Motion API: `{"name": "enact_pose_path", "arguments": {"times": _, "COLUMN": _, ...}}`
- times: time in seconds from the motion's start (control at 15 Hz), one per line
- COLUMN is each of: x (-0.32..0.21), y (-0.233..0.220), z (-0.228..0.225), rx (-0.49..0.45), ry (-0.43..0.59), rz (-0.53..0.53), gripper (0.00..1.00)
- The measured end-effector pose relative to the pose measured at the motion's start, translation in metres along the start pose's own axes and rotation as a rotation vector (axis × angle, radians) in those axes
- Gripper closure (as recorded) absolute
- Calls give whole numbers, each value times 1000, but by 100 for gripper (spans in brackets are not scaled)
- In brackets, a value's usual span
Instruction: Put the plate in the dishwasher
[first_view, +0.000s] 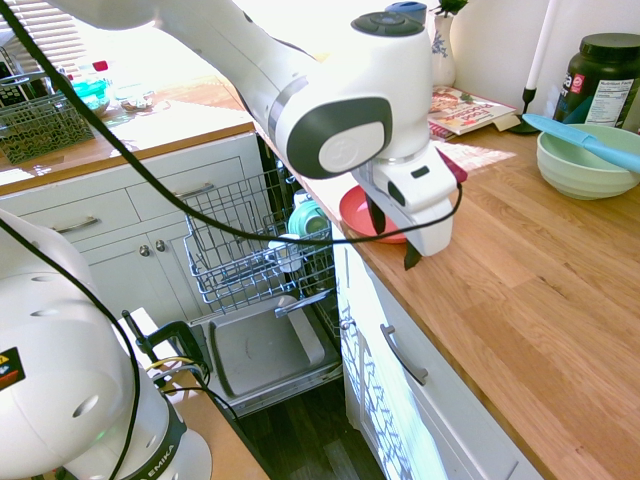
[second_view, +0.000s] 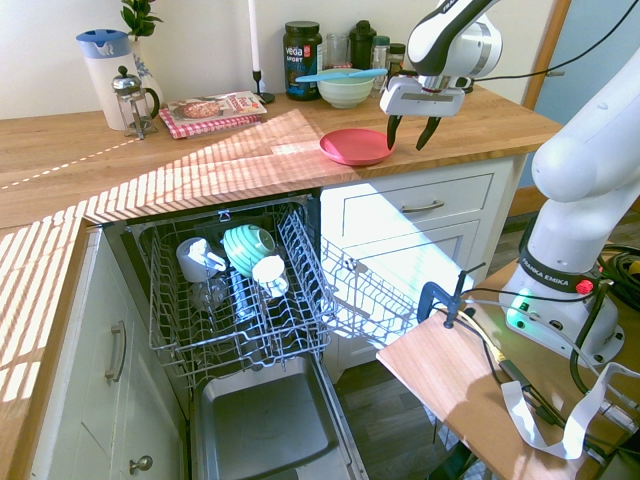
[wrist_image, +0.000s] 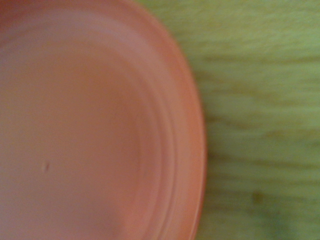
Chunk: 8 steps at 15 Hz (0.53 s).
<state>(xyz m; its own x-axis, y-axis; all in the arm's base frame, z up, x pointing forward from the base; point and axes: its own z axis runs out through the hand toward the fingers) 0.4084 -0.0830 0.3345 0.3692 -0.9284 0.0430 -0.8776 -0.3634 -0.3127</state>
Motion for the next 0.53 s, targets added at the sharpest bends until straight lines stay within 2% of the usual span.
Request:
{"name": "enact_pose_path", "arguments": {"times": 0.13, "x": 7, "y": -4, "z": 12, "rx": 77, "ry": 3, "rz": 15, "gripper": 0}}
{"name": "enact_pose_path", "arguments": {"times": 0.2, "x": 10, "y": -12, "z": 16, "rx": 104, "ry": -12, "rz": 4, "gripper": 100}}
{"name": "enact_pose_path", "arguments": {"times": 0.53, "x": 32, "y": -48, "z": 31, "rx": 185, "ry": -154, "rz": -136, "gripper": 100}}
